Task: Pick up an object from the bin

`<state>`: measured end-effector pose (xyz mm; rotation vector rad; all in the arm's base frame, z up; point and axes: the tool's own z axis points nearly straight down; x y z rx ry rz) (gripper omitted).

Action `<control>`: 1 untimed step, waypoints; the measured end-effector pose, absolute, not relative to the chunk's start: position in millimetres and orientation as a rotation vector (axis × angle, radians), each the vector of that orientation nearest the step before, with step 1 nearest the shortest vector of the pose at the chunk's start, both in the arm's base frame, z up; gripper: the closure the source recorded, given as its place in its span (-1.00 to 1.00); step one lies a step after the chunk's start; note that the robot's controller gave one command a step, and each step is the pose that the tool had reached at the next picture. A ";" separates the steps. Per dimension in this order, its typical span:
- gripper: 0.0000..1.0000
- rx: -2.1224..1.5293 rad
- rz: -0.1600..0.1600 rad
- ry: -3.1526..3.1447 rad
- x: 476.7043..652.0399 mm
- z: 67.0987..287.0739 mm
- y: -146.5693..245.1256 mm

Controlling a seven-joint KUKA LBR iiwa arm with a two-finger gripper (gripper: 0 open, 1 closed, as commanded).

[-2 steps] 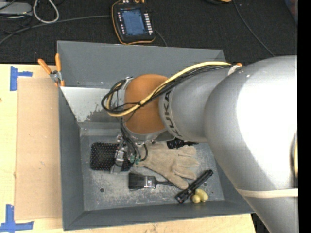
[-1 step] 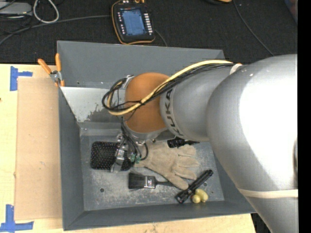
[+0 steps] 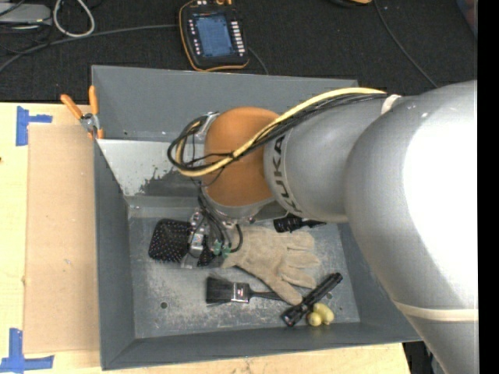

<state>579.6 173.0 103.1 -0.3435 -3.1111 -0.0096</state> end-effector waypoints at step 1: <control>1.00 -0.343 -0.006 -3.104 577.8 138.3 172.2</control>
Offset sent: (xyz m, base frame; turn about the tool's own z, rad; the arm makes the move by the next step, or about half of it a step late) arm -0.0018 -0.0008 0.0868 0.0004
